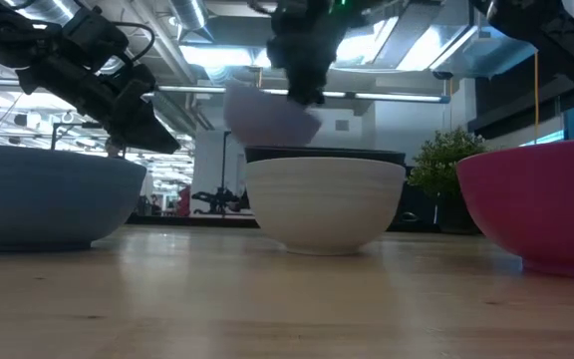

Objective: Nest bowls inside each other
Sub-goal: Stack the purple bowl on top of the black bowl

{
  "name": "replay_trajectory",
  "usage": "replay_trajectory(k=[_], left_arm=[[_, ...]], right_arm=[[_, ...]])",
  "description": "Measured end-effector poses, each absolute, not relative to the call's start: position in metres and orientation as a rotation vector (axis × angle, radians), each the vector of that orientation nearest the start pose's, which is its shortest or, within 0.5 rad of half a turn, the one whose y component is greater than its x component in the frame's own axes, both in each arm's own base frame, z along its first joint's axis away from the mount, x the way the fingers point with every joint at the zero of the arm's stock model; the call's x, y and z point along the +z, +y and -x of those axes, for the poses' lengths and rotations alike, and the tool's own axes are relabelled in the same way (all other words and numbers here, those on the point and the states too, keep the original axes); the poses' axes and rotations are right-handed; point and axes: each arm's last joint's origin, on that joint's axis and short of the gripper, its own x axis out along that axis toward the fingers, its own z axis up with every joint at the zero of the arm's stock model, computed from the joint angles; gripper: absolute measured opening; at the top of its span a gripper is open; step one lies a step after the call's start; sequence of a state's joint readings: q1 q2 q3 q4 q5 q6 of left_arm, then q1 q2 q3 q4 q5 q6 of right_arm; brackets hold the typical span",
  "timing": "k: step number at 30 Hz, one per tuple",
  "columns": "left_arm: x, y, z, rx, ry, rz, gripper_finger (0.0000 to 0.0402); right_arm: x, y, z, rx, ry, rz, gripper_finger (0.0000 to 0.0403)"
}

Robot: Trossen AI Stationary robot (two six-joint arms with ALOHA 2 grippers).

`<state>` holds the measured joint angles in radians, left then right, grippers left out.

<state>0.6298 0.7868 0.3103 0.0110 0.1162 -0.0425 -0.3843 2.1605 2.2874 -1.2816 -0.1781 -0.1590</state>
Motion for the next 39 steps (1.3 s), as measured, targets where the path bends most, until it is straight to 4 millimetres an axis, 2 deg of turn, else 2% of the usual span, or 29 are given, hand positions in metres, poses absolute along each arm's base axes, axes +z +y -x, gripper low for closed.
replay_trajectory(k=[3,8,11,22,25,34,39], left_arm=[[0.188,0.094,-0.135,0.514,0.428,0.212,0.0158],[0.188,0.095,-0.135,0.513,0.428,0.212,0.0158],[0.188,0.095,-0.135,0.514,0.427,0.212,0.0158],[0.188,0.095,-0.135,0.514,0.427,0.212,0.0158],[0.188,0.094,-0.136,0.504,0.426,0.215,0.0158],[0.188,0.093,-0.136,0.480,0.426,0.228,0.0158],[0.188,0.093,-0.136,0.480,0.427,0.229,0.0158]], right_arm=[[0.340,-0.152,-0.402,-0.082,1.165,-0.193,0.0006],[0.342,-0.129,-0.392,-0.005,1.257,-0.281,0.0006],[0.341,-0.114,-0.393,0.020,1.305,-0.285,0.0006],[0.341,-0.064,-0.405,0.109,1.312,-0.281,0.0006],[0.335,-0.060,-0.409,0.101,1.330,-0.261,0.0006],[0.296,-0.062,-0.429,0.128,1.430,-0.266,0.0006],[0.292,-0.061,-0.431,0.149,1.432,-0.248,0.0006]])
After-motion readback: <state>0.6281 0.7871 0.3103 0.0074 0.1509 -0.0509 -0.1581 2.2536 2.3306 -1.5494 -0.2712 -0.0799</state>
